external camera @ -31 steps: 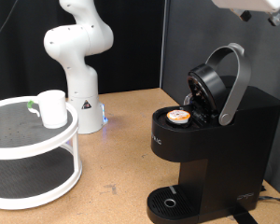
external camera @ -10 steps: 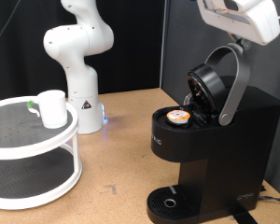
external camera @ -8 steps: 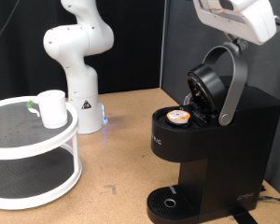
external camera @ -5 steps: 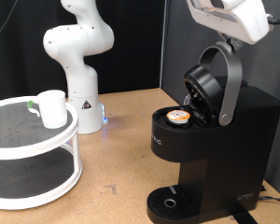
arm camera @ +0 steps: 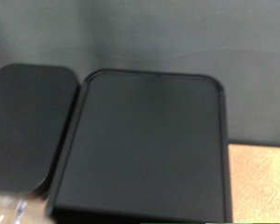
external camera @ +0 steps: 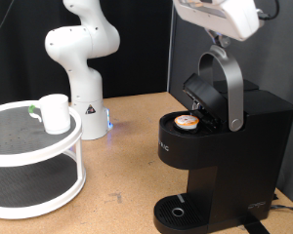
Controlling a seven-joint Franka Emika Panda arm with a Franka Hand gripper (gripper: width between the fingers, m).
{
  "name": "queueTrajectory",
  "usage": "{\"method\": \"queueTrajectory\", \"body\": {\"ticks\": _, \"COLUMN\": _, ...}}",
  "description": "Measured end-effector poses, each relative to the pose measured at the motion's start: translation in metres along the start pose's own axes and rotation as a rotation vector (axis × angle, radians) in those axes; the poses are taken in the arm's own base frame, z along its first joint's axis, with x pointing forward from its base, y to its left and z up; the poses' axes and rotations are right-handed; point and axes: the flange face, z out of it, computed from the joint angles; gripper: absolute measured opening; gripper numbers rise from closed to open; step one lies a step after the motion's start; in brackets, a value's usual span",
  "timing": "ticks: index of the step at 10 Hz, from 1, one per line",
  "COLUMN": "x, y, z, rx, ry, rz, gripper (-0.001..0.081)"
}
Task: Make a cup of coffee with the keurig machine
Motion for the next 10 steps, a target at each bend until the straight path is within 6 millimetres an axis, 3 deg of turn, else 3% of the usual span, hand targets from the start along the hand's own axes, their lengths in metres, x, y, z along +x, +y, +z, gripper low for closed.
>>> {"method": "queueTrajectory", "body": {"ticks": 2, "x": -0.017, "y": 0.007, "z": -0.011, "rx": -0.029, "ry": -0.023, "rz": -0.010, "gripper": 0.0000}}
{"method": "queueTrajectory", "body": {"ticks": 5, "x": -0.029, "y": 0.022, "z": -0.002, "rx": -0.080, "ry": -0.032, "rz": 0.068, "gripper": 0.0000}}
{"method": "queueTrajectory", "body": {"ticks": 10, "x": -0.007, "y": 0.011, "z": -0.017, "rx": 0.001, "ry": 0.153, "rz": 0.040, "gripper": 0.0000}}
